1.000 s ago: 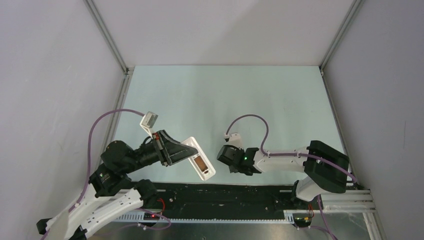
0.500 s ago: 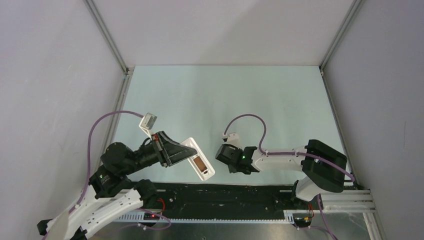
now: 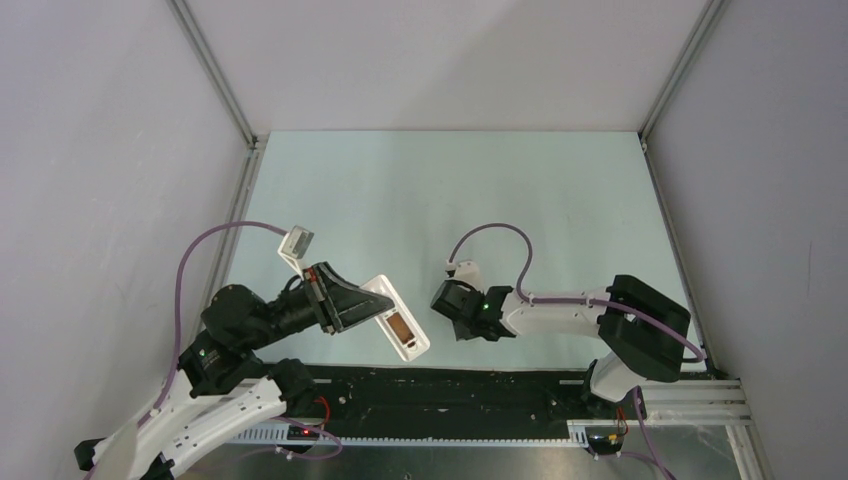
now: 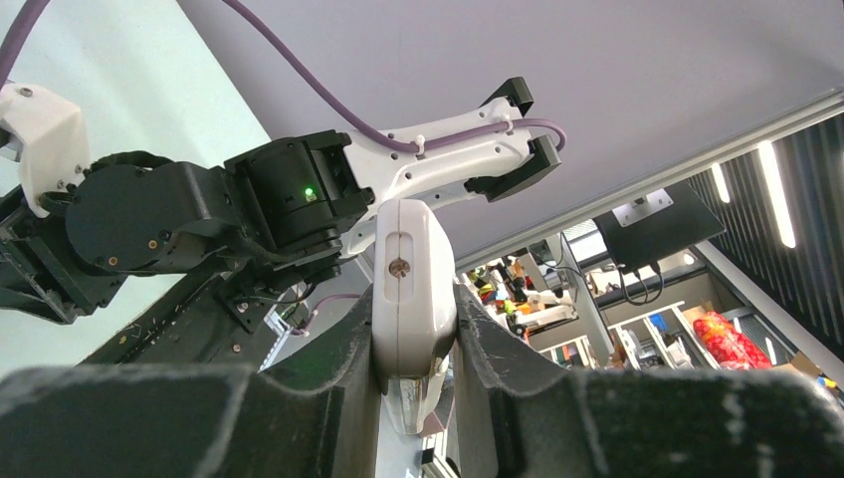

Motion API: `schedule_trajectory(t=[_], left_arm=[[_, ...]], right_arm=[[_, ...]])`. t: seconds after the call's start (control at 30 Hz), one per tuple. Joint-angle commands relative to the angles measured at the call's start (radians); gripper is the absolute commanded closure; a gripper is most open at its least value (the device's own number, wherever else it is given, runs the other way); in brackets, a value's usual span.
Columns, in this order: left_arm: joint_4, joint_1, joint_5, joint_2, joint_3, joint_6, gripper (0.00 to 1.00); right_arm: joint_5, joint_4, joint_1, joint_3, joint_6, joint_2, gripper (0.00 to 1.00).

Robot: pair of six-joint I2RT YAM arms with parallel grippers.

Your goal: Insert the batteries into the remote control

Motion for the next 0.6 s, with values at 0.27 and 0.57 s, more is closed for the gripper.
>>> schedule_trajectory(t=[0.27,0.57], left_arm=[[0.045,-0.003,-0.014,-0.005,0.004,0.002,1.00],[0.045,-0.003,-0.020,-0.001,0.004,0.002,1.00]], right_arm=[[-0.019,-0.072,-0.013,0.001,-0.031,0.093,0.76],[-0.045,-0.080,-0.014,0.003,-0.036,0.024,0.99]])
